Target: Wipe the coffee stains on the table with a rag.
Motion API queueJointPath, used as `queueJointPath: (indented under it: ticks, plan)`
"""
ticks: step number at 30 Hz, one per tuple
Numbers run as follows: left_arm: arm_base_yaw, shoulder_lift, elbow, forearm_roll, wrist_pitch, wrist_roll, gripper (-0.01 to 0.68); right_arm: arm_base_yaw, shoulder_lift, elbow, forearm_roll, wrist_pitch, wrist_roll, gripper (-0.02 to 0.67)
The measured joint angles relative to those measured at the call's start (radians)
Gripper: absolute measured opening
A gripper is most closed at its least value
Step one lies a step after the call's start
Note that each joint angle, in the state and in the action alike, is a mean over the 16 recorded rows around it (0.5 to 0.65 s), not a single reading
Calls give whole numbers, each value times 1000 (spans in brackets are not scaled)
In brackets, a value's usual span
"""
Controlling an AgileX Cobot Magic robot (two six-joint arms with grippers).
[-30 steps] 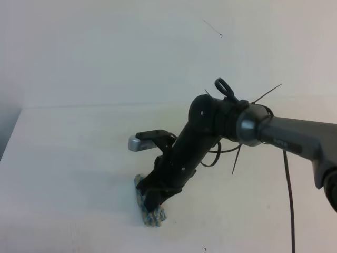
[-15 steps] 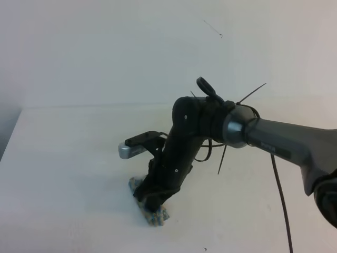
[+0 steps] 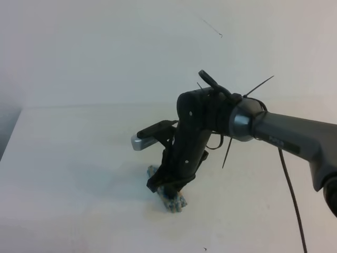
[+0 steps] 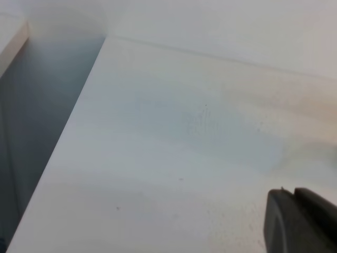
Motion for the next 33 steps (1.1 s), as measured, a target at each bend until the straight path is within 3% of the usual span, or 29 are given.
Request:
queueJointPath:
  ticks: [9, 18, 25, 29, 33]
  plan:
    - [0, 0, 0, 0, 0, 0, 0, -120, -177, 139, 4, -19, -11, -4]
    - [0, 2, 0, 0, 0, 0, 0, -289, -445, 526, 22, -198, -25, -4]
    - [0, 2, 0, 0, 0, 0, 1, -355, -592, 812, 32, -371, -30, 0]
    - [0, 2, 0, 0, 0, 0, 1, -365, -625, 900, 38, -429, -36, 29]
    - [0, 2, 0, 0, 0, 0, 1, -365, -634, 944, 47, -468, -43, 109]
